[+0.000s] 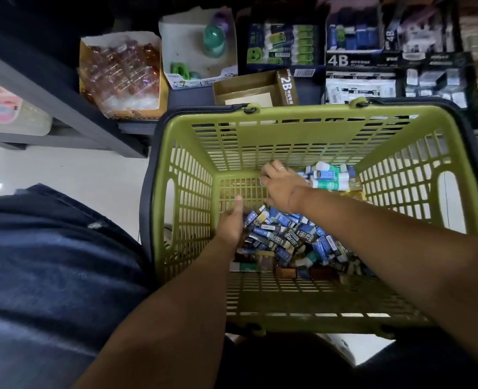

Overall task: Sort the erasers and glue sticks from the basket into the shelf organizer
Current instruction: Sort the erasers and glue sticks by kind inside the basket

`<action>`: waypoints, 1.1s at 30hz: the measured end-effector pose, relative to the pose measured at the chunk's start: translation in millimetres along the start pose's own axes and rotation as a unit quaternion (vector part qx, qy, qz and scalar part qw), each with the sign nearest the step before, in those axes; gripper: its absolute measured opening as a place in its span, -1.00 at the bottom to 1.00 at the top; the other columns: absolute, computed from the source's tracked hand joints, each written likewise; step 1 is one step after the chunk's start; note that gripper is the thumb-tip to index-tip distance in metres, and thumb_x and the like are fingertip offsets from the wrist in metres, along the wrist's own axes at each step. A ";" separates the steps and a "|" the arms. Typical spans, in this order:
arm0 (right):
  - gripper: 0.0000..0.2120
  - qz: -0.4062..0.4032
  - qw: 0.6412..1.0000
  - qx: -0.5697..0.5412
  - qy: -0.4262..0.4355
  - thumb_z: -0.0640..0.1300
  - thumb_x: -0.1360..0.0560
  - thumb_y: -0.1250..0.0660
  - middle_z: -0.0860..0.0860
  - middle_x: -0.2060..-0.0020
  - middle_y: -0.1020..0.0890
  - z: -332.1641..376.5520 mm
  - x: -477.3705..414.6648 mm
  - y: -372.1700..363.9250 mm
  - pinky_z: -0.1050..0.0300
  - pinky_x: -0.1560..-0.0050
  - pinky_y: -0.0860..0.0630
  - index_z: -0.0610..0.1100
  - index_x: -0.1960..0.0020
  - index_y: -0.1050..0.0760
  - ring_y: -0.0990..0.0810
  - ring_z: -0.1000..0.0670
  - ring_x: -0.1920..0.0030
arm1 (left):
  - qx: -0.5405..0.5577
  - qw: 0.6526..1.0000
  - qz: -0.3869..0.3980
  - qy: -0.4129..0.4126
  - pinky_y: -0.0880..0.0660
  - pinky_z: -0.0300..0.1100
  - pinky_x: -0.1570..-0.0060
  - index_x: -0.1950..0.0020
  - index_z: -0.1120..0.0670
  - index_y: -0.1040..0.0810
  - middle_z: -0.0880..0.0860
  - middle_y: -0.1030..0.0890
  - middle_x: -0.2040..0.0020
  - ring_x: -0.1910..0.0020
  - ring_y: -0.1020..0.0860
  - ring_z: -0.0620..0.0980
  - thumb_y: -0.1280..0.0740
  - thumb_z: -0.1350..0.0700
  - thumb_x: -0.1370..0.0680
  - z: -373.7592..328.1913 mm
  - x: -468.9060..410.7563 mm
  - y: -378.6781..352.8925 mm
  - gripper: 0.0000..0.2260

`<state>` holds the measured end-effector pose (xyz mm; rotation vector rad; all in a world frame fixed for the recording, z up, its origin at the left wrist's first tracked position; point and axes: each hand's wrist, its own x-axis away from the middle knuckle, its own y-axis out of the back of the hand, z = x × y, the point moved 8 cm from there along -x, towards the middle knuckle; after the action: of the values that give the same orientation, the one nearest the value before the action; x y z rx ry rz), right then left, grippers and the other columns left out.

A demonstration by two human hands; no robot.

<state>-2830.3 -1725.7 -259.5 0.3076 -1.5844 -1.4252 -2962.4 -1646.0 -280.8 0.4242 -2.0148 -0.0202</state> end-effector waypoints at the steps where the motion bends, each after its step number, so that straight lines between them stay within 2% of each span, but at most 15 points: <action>1: -0.47 0.002 1.000 0.005 0.001 0.02 -0.53 -0.24 -0.08 -0.34 -0.24 0.1 1.2 -3.0 -0.04 -0.33 -0.28 -0.18 -0.42 -0.25 -0.15 -0.11 -0.38 | -0.005 1.000 -0.007 0.008 -0.45 -0.07 -0.10 -0.23 0.02 -0.59 0.07 -0.56 -0.18 -0.05 -0.54 0.05 -0.01 -0.52 -0.41 3.3 -2.0 0.2 -0.24; 3: -0.47 0.008 1.000 0.002 -0.008 0.04 -0.55 -0.21 -0.07 -0.36 -0.24 -3.1 4.7 -6.9 -0.05 -0.36 -0.25 -0.15 -0.44 -0.23 -0.14 -0.10 -0.40 | -0.021 1.000 -0.010 0.020 -0.52 0.11 -0.13 -0.26 -0.05 -0.55 0.08 -0.55 -0.24 -0.14 -0.54 0.14 0.00 -0.65 -0.20 12.9 -9.4 -0.7 -0.07; 5: -0.50 0.008 1.000 -0.016 -0.026 0.07 -0.57 -0.19 -0.05 -0.36 -0.27 -9.7 6.9 -5.9 -0.07 -0.33 -0.27 -0.11 -0.44 -0.25 -0.15 -0.09 -0.40 | -0.023 1.000 0.013 0.015 -0.59 0.18 -0.01 -0.21 -0.06 -0.57 0.09 -0.58 -0.18 -0.09 -0.58 0.17 -0.05 -0.58 -0.31 10.6 -4.9 -4.9 -0.22; 8: -0.56 0.011 0.999 -0.041 -0.031 0.12 -0.58 -0.16 -0.04 -0.31 -0.33 -14.0 6.6 -1.4 -0.10 -0.27 -0.33 -0.06 -0.38 -0.35 -0.19 -0.08 -0.37 | -0.069 0.997 0.044 0.007 -0.53 0.12 -0.13 -0.08 -0.02 -0.61 0.06 -0.62 -0.07 -0.04 -0.60 0.12 -0.01 -0.49 -0.45 -0.1 12.8 -9.7 -0.33; 9: -0.59 0.025 0.998 -0.054 -0.030 0.14 -0.58 -0.15 -0.04 -0.29 -0.37 -13.5 6.2 -1.6 -0.08 -0.25 -0.35 -0.06 -0.32 -0.41 -0.23 -0.09 -0.35 | -0.095 0.994 0.050 0.008 -0.50 0.12 -0.18 -0.10 -0.02 -0.61 0.06 -0.61 -0.09 -0.05 -0.59 0.12 0.03 -0.54 -0.41 0.7 14.7 -11.3 -0.27; 12: -0.65 0.084 0.990 -0.111 -0.038 0.19 -0.56 -0.14 -0.02 -0.26 -0.45 -14.6 9.3 -9.8 0.02 -0.20 -0.40 -0.01 -0.15 -0.51 -0.40 -0.11 -0.29 | -0.146 0.987 0.064 0.014 -0.39 0.18 -0.28 -0.24 -0.05 -0.56 0.11 -0.60 -0.20 -0.12 -0.59 0.14 0.12 -0.72 -0.03 9.9 9.0 -16.0 0.10; 16: -0.65 0.124 0.972 -0.194 -0.053 0.24 -0.53 -0.19 0.03 -0.18 -0.51 -20.8 14.2 -9.6 0.07 -0.19 -0.40 0.03 -0.08 -0.57 -0.47 -0.06 -0.22 | -0.170 0.982 0.077 0.016 -0.35 0.17 -0.32 -0.30 -0.12 -0.53 0.07 -0.49 -0.37 -0.26 -0.49 0.17 0.12 -0.74 0.07 5.3 10.7 -20.2 0.18; 19: -0.55 0.210 0.950 -0.226 -0.046 0.24 -0.55 -0.16 -0.07 -0.16 -0.56 -14.8 23.5 -17.0 0.03 -0.17 -0.43 -0.07 -0.13 -0.57 -0.52 -0.11 -0.16 | -0.197 0.975 0.104 -0.010 -0.36 0.18 -0.32 -0.06 -0.24 -0.66 0.05 -0.35 -0.48 -0.39 -0.35 0.15 0.16 -0.70 -0.14 -5.5 21.1 -27.0 -0.10; 21: -0.50 0.229 0.950 -0.212 -0.030 0.24 -0.57 -0.10 -0.10 -0.18 -0.52 -10.9 31.3 -22.6 -0.01 -0.20 -0.40 -0.13 -0.18 -0.54 -0.49 -0.13 -0.19 | -0.227 0.964 0.137 -0.017 -0.21 0.24 -0.39 0.11 -0.39 -0.63 0.04 -0.25 -0.53 -0.48 -0.21 0.14 0.23 -0.68 -0.17 -8.9 28.8 -32.1 -0.23; 23: -0.49 0.231 0.949 -0.213 -0.028 0.26 -0.57 -0.05 -0.07 -0.23 -0.46 -10.0 37.3 -24.9 -0.04 -0.28 -0.36 -0.09 -0.24 -0.49 -0.43 -0.09 -0.24 | -0.241 0.961 0.137 -0.023 -0.09 0.28 -0.42 0.01 -0.42 -0.60 0.04 -0.22 -0.55 -0.51 -0.15 0.15 0.26 -0.71 -0.10 -7.9 29.7 -32.2 -0.16; 26: -0.53 0.252 0.931 -0.261 -0.038 0.26 -0.58 -0.06 -0.02 -0.33 -0.43 -9.9 48.7 -27.8 -0.08 -0.35 -0.34 0.03 -0.35 -0.40 -0.43 -0.06 -0.28 | -0.260 0.957 0.125 -0.017 -0.11 0.23 -0.43 -0.34 -0.23 -0.47 0.03 -0.26 -0.53 -0.52 -0.15 0.15 0.17 -0.72 -0.09 -2.6 29.6 -29.6 0.03; 28: -0.61 0.271 0.909 -0.313 -0.045 0.12 -0.61 -0.14 0.02 -0.29 -0.45 -13.8 63.3 -31.5 0.02 -0.29 -0.39 0.05 -0.39 -0.35 -0.45 -0.04 -0.27 | -0.274 0.952 0.131 -0.026 -0.21 0.07 -0.43 -0.38 -0.15 -0.46 -0.02 -0.38 -0.46 -0.44 -0.29 0.07 -0.08 -0.61 -0.30 -4.1 37.6 -29.5 -0.18; 30: -0.65 0.286 0.896 -0.336 -0.045 -0.02 -0.59 -0.25 0.05 -0.22 -0.45 -23.2 81.3 -37.7 0.09 -0.23 -0.41 0.07 -0.37 -0.38 -0.44 -0.05 -0.30 | -0.280 0.946 0.154 -0.058 -0.30 -0.27 -0.25 -0.36 -0.06 -0.50 -0.12 -0.45 -0.30 -0.25 -0.40 -0.08 -0.33 -0.29 -0.48 -6.5 42.4 -32.0 -0.47; 32: -0.69 0.318 0.896 -0.306 -0.046 -0.05 -0.55 -0.33 0.04 -0.38 -0.31 -32.5 98.0 -44.2 0.00 -0.32 -0.37 0.18 -0.27 -0.46 -0.31 -0.07 -0.41 | -0.270 0.946 0.170 -0.066 -0.32 -0.43 0.02 -0.35 0.04 -0.52 -0.06 -0.48 -0.26 -0.15 -0.43 -0.10 -0.40 0.00 -0.53 -2.7 41.0 -33.8 -0.60; 33: -0.68 0.338 0.892 -0.295 -0.049 -0.04 -0.53 -0.35 0.06 -0.45 -0.22 -33.4 105.6 -45.5 -0.07 -0.33 -0.39 0.25 -0.23 -0.46 -0.27 -0.08 -0.43 | -0.265 0.946 0.175 -0.066 -0.30 -0.43 0.03 -0.32 0.07 -0.54 -0.02 -0.49 -0.30 -0.18 -0.45 -0.08 -0.41 0.06 -0.53 -0.1 41.7 -34.3 -0.64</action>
<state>-2877.3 -1835.7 -254.2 -0.6306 -1.0829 -1.2765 -2969.3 -1690.8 -251.6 -0.2844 -2.0869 -0.3709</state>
